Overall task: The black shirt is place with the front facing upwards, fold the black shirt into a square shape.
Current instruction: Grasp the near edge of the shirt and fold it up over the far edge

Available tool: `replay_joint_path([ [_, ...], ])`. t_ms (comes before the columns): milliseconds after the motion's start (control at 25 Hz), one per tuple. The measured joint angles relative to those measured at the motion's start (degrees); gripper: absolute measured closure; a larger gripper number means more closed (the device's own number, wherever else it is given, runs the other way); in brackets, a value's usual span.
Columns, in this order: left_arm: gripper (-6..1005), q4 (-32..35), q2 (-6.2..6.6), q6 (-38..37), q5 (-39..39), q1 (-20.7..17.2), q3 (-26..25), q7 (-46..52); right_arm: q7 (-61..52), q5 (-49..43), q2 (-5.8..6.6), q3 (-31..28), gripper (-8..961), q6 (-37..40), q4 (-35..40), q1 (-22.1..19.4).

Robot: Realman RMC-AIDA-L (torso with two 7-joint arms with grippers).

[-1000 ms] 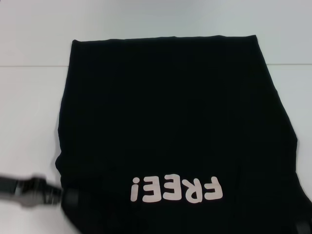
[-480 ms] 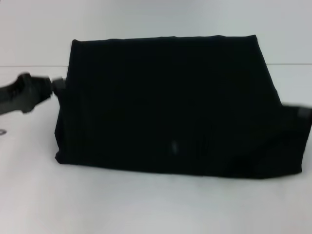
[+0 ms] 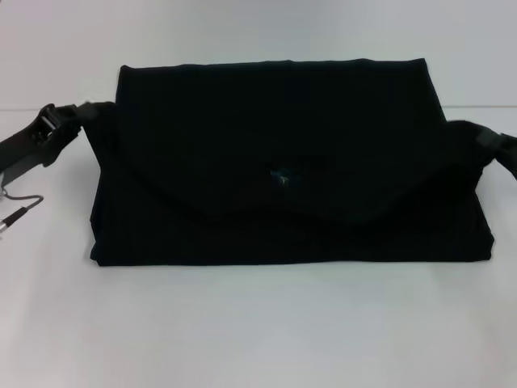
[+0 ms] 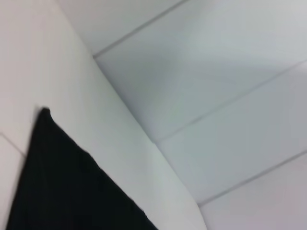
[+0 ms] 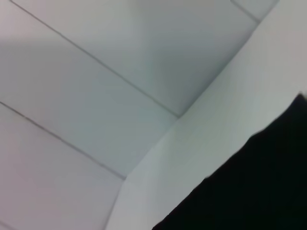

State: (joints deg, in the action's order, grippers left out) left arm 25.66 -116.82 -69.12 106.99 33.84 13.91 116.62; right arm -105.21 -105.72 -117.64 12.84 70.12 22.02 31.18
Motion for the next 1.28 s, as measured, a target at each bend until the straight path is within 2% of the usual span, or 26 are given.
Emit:
replay_joint_path([
  [160,963,0.0,-1.36,3.7,-1.4,1.5,0.1,-3.6,5.4,3.0,-1.25,-0.1,914,-4.6,-1.5,1.7],
  [400,962,-1.4,-2.12,6.1,-4.0,2.4,0.2,-7.5,12.5,7.8,-1.83,0.0,912,-9.5,-4.5,4.2],
  [680,961,-3.6,-2.57,10.3,-4.5,3.4,1.1,-11.1,17.3,9.0,-2.0,0.2,910,-15.0,-6.0,6.0],
  [1000,959,-4.0,-5.03,18.2,-4.2,4.3,1.3,-12.8,18.5,8.4,-2.06,2.5,908,-22.9,-7.3,7.1],
  [1160,958,-4.6,-5.29,18.8,-4.2,4.4,4.3,-12.7,18.9,8.4,-2.06,4.6,907,-24.1,-7.3,7.0],
  [1240,958,-4.8,-5.24,18.6,-4.5,4.2,5.2,-12.3,19.0,8.7,-2.13,4.5,821,-23.2,-7.3,6.5],
  [1280,924,-4.9,-5.31,18.4,-5.0,3.9,5.4,-12.1,19.0,8.9,-2.19,4.3,777,-22.4,-7.3,6.2],
])
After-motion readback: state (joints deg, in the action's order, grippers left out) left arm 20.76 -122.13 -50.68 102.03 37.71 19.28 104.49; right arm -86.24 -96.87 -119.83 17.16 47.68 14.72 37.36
